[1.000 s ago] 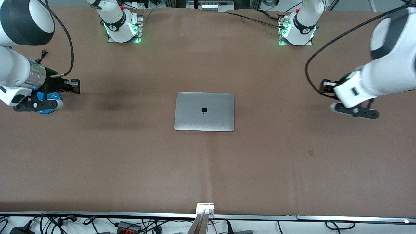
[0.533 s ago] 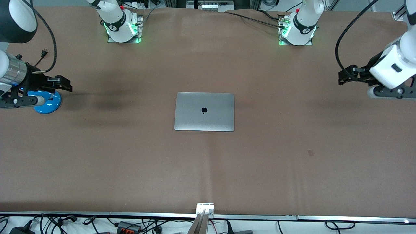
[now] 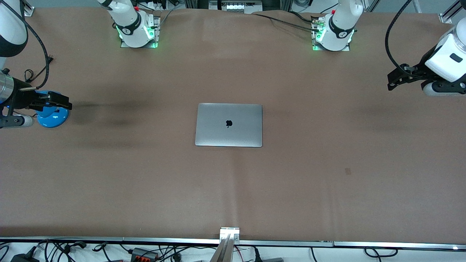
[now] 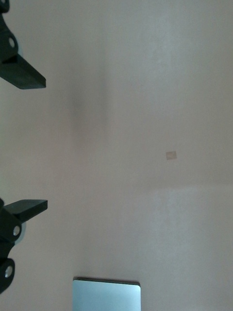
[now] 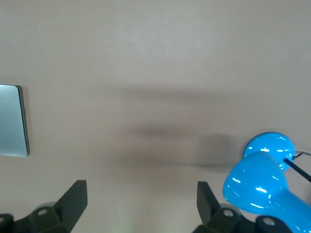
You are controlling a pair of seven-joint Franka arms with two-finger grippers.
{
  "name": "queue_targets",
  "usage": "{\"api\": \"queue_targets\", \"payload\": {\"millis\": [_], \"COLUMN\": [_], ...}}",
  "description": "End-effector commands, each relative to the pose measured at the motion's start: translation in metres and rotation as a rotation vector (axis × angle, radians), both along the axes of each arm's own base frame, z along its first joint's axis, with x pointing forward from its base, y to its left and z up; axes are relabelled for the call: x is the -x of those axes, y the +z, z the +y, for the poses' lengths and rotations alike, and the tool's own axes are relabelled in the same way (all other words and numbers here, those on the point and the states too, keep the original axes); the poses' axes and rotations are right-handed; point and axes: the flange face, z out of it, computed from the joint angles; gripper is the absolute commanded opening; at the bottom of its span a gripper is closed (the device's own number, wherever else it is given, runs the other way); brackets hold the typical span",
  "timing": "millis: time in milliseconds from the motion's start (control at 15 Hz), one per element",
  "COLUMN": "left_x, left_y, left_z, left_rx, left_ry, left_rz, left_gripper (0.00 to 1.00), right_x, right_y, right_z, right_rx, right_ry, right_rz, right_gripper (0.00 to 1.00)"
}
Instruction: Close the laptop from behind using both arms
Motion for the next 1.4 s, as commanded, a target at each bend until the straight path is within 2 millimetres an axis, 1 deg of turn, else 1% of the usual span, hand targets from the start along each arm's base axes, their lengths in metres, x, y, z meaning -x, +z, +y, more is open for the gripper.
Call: {"api": "queue_targets", "payload": {"millis": [0,67,133,200,333,467,1333], "left_x": [0.005,0.005,0.005,0.005,0.005,0.005,0.005], "left_y": [0.003,0.004,0.005,0.005,0.006,0.006,0.006], "left_z": [-0.006,-0.006,-0.006,-0.006,-0.007,-0.008,-0.009], "left_rx": [0.004,0.004,0.004,0.005,0.005,0.004,0.004], "left_ry": [-0.040,-0.045,-0.054,-0.055,-0.057,-0.057,-0.046], "left_rz": [0.018,0.019,0.018,0.017,0.011,0.015,0.013], "left_gripper": [1.00,1.00,1.00,1.00,1.00,1.00,1.00], "right_x": [0.013,0.030,0.037,0.040,0.040,0.041,0.042], "right_y": [0.009,0.010,0.016,0.023,0.026,0.028,0.026], "right_z": [-0.003,-0.004,-0.001,0.003,0.012,0.015,0.014], "right_rx": [0.012,0.021,0.029,0.035,0.035,0.037,0.040], "right_ry": [-0.004,-0.012,-0.006,0.004,0.014,-0.021,-0.044], "right_rz": [0.009,-0.011,-0.090,-0.142,-0.154,-0.157,-0.151], "right_gripper": [1.00,1.00,1.00,1.00,1.00,1.00,1.00]}}
